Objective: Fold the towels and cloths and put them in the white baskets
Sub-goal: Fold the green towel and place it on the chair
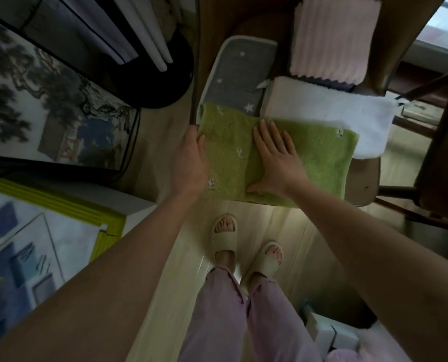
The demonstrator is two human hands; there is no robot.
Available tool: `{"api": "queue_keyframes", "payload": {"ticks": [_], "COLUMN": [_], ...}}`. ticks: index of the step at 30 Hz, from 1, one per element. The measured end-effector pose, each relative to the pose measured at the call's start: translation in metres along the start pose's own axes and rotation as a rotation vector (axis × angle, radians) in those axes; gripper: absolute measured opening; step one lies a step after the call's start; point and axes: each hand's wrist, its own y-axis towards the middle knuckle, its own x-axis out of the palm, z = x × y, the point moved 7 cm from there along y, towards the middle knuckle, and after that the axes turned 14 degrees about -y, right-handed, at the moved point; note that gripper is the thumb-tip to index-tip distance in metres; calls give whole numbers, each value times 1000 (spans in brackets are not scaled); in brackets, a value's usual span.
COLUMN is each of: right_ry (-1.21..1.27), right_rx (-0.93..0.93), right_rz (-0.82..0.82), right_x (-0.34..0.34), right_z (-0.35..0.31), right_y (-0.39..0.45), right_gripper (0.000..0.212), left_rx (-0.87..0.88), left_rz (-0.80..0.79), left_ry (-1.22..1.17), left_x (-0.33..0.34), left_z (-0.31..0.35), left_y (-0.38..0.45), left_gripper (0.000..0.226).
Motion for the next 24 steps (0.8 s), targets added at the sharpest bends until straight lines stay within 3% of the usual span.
{"api": "queue_keyframes", "payload": {"ticks": [4,6,10,13,16,21,24], "right_ry": [-45,-16,130,142,134,45,8], "right_rx": [7,11,40,84,92,-28,-10], "right_rz": [-56,-51,112,148,130,-22,1], "right_x": [4,-1,-14,-10,-3,4,-1], "right_z": [-4,-6,1,0,-1,6,0], "right_y": [6,3,-4,-2,2,2,-1], "right_gripper": [149,142,77,64,79,136,142], "left_rx": [31,24,37,87,151,105,128], "left_rz": [-49,-37,-40,-47,-94,-95,-115], "left_ry": [-61,-60,-74,-95,-126,-160,-169], "left_x": [6,4,4,5,9,8,8], "left_z": [9,11,14,22,32,26,35], "left_y": [2,3,4,2,2,2,-5], "left_gripper": [23,23,22,19,12,15,10]}}
